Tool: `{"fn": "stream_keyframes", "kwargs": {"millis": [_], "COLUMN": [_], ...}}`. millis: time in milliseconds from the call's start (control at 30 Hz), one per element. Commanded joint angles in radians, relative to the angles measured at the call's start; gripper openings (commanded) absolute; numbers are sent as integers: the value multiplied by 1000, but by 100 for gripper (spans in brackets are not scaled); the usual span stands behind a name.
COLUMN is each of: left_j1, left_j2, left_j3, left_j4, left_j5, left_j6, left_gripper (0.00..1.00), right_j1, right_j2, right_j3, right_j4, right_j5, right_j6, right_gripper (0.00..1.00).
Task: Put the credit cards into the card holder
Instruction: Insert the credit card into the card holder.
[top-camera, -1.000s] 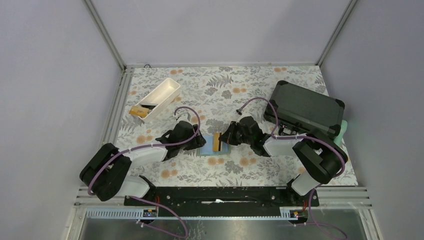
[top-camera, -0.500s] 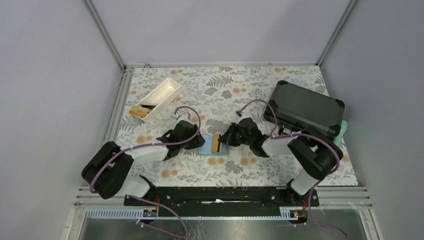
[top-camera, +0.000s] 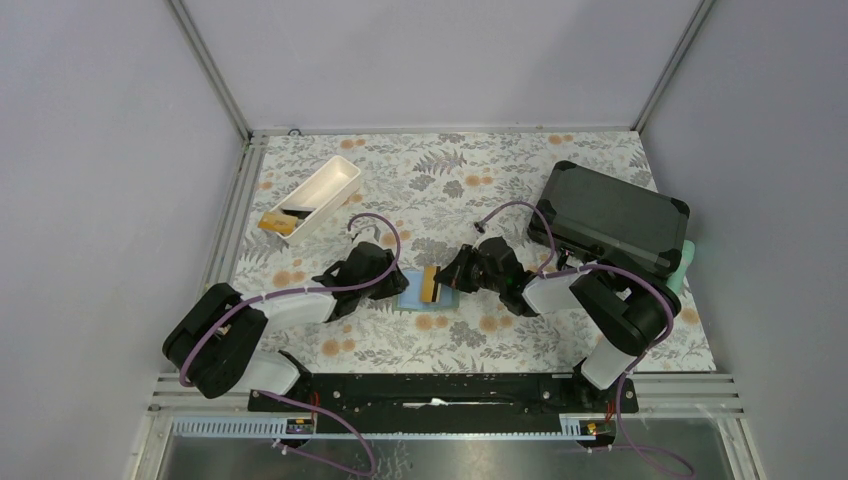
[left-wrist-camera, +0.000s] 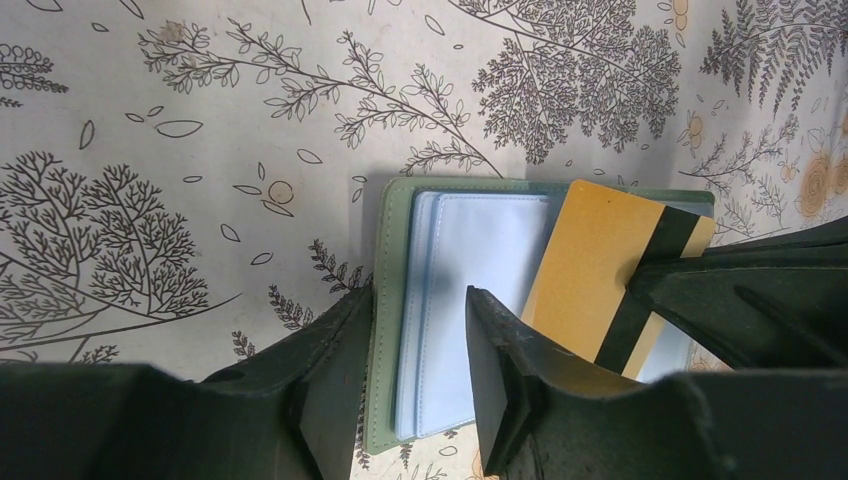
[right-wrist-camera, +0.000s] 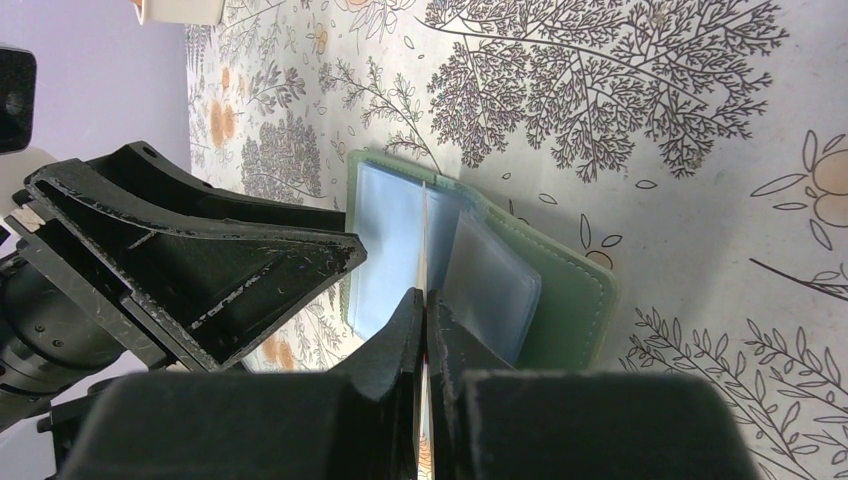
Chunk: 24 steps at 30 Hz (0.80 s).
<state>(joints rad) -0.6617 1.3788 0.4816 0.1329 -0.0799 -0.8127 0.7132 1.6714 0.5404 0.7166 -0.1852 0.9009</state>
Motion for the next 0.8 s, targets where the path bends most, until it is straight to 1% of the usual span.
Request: {"fn": "stream_keyframes", "kwargs": {"millis": [0, 400, 767], "left_j1": [-1, -1, -1], "left_j2": [25, 34, 40], "left_j3": [-37, -25, -21], "left_j4": [-58, -72, -67], "left_j5": [19, -7, -6], "left_j6": [-5, 6, 17], "left_gripper": [41, 38, 37], "right_j1": [4, 9, 13], "right_j2": [10, -12, 1], "right_j3": [8, 10, 22], "right_j4": [3, -103, -134], "right_j5": [28, 49, 21], "right_j6": [3, 15, 12], "right_gripper": [0, 0, 0]}}
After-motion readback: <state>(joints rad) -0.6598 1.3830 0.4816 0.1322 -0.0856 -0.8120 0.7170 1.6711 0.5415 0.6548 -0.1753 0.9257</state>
